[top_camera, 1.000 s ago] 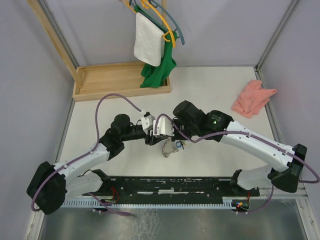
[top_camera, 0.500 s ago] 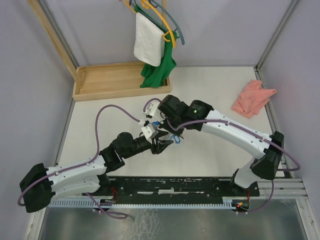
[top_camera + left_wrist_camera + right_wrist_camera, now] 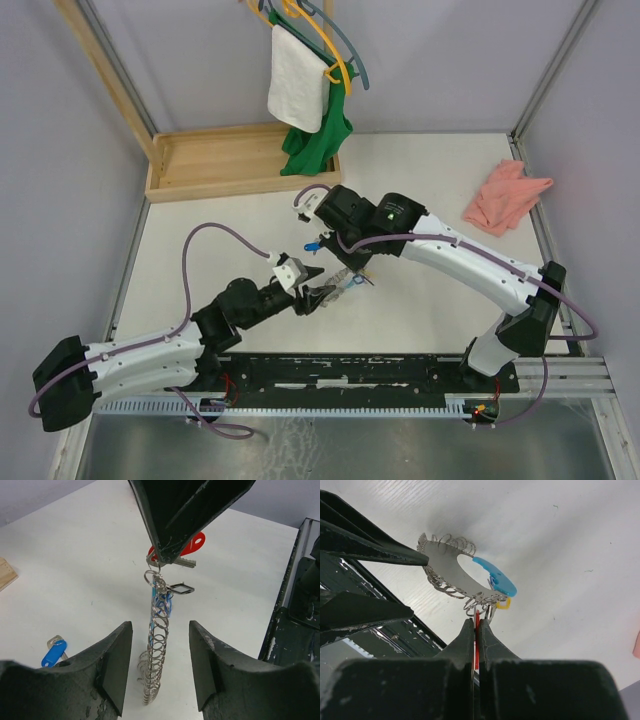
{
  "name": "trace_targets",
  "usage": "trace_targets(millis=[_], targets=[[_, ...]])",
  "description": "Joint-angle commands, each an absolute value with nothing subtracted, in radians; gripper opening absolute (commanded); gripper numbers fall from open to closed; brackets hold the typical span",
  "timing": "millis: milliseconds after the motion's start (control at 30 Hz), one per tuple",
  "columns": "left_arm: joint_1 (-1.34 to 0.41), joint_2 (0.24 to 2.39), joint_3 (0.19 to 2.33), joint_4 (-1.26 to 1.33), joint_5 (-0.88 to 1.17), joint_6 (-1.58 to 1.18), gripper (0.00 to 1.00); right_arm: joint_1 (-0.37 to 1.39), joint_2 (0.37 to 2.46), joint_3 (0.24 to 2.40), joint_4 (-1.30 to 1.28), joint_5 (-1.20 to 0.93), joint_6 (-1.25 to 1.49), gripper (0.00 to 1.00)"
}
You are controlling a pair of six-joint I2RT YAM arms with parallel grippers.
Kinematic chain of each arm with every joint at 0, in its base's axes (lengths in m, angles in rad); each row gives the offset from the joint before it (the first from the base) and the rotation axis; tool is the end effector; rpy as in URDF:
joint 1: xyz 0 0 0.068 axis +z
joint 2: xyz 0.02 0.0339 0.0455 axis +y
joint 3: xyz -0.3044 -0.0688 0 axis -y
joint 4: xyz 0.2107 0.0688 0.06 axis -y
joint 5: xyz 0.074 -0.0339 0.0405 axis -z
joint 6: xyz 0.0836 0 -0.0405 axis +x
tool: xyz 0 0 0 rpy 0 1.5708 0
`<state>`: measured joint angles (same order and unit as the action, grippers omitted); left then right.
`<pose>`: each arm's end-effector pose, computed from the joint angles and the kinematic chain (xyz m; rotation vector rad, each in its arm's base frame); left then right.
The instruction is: Put the keys on the keyring
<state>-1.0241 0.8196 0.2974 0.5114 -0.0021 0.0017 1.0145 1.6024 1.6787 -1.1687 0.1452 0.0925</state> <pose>0.0950 -0.1557 0.2812 0.8027 1.4288 -0.7916 0.1725 0.2546 0.3545 -1.1387 2.3984 0.1761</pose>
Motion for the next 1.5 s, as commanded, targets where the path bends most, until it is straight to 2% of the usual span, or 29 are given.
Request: trace_targets(millis=[0, 200, 433, 767, 1133, 1467], targets=[[-1.035, 0.833, 0.294, 0.544, -0.051, 0.016, 0.56, 1.017, 1.579, 1.738, -1.192, 0.19, 0.165, 0.01], [-1.036, 0.914, 0.312, 0.545, -0.077, 0.038, 0.63, 1.017, 1.566, 1.74, -1.223, 0.187, 0.195, 0.01], [-1.036, 0.908, 0.309, 0.587, -0.022, 0.042, 0.63, 1.016, 1.553, 1.738, -1.239, 0.183, 0.22, 0.01], [-1.051, 0.844, 0.297, 0.701, 0.073, 0.089, 0.59, 1.017, 1.555, 1.742, -1.233, 0.166, 0.247, 0.01], [-1.052, 1.046, 0.342, 0.903, 0.022, 0.085, 0.58, 1.017, 1.557, 1.748, -1.23, 0.154, 0.266, 0.01], [-1.053, 1.105, 0.375, 0.953, 0.029, 0.133, 0.55, 1.018, 1.554, 1.737, -1.222, 0.131, 0.274, 0.01]])
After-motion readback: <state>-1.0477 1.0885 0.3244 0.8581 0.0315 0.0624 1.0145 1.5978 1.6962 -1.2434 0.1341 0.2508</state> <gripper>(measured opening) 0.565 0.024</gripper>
